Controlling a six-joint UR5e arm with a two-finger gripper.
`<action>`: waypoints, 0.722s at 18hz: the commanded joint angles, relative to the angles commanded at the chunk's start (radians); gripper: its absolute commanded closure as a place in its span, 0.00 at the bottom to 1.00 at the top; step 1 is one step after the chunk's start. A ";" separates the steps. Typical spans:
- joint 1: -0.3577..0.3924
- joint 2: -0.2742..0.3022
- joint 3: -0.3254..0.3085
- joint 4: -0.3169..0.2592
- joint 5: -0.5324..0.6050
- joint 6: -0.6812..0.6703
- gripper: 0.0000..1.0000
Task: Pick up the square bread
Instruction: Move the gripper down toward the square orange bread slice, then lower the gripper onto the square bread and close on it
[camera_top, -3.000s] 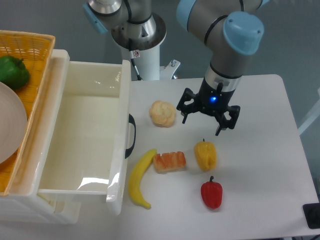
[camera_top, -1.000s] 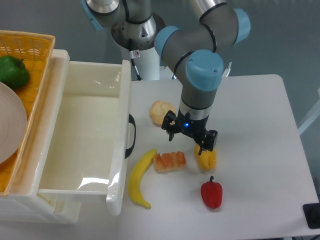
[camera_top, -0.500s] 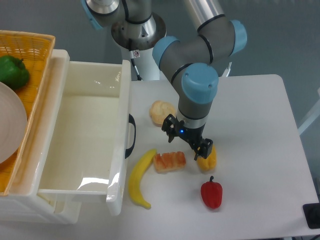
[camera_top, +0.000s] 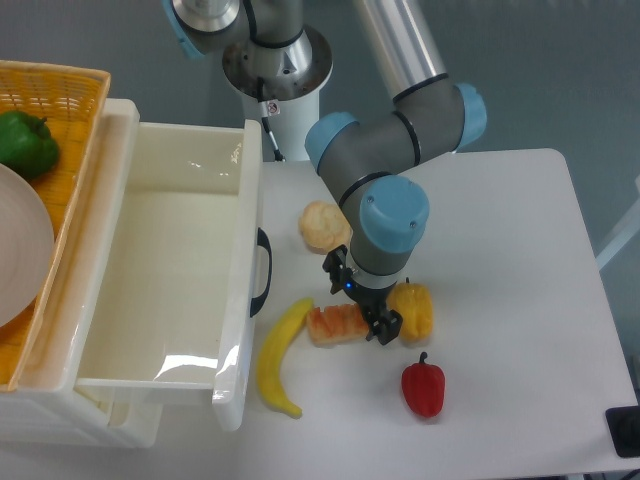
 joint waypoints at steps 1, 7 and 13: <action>0.000 0.002 -0.011 0.000 0.000 0.014 0.00; -0.008 -0.012 -0.031 0.002 0.000 0.017 0.00; -0.008 -0.028 -0.028 0.017 0.003 0.017 0.00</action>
